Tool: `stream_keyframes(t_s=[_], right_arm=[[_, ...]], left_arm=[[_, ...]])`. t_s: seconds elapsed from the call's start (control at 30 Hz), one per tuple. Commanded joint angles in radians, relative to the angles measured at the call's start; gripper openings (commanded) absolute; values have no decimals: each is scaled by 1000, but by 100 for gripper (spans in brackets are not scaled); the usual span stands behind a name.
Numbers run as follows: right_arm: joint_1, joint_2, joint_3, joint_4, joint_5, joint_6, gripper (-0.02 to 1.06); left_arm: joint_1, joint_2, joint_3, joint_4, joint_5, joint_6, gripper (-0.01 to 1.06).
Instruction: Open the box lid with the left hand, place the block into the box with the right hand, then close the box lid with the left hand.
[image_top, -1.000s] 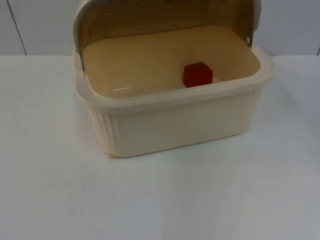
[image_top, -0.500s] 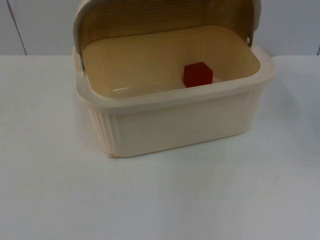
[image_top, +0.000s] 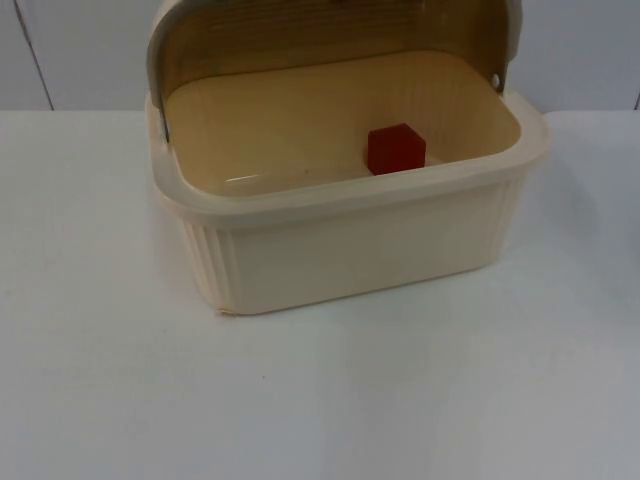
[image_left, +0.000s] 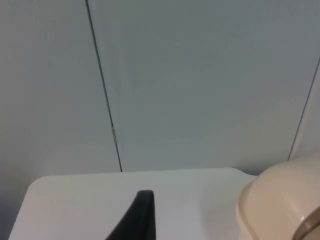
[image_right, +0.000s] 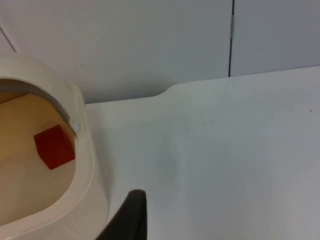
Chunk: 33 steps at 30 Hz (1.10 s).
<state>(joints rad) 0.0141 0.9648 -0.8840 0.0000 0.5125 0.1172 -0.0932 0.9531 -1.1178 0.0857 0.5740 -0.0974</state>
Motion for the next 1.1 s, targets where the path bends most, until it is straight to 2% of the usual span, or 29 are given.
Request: stream_keyframes(t_s=[0.0, 0.13, 0.3, 0.47, 0.63, 0.87, 1.0, 1.07], right_arm=[[-5, -3, -4, -23, -12, -6, 105], [-5, -3, -4, -25, -12, -6, 105], [-5, -3, -4, -78, -12, -6, 105], [-5, -3, -4, -80, -12, -2, 105], [-5, -3, -4, -80, -19, -2, 105], [-5, -3, -4, -82, -24, -2, 105], [-5, -3, -4, -84, -24, -2, 105], [-5, -3, -4, -84, -24, -2, 105]], left_arm=[[-5, -5, -7, 9, 38, -22, 101], [-5, -5, -7, 7, 63, -49, 101], [-5, -5, -7, 9, 86, -49, 101], [-5, -5, -7, 35, 88, -49, 101], [-5, -3, -7, 141, 58, -49, 101], [-5, 46, -7, 113, 25, -49, 101], [-5, 160, -24, 100, -64, -45, 101], [-5, 191, -42, 87, -75, -45, 101]])
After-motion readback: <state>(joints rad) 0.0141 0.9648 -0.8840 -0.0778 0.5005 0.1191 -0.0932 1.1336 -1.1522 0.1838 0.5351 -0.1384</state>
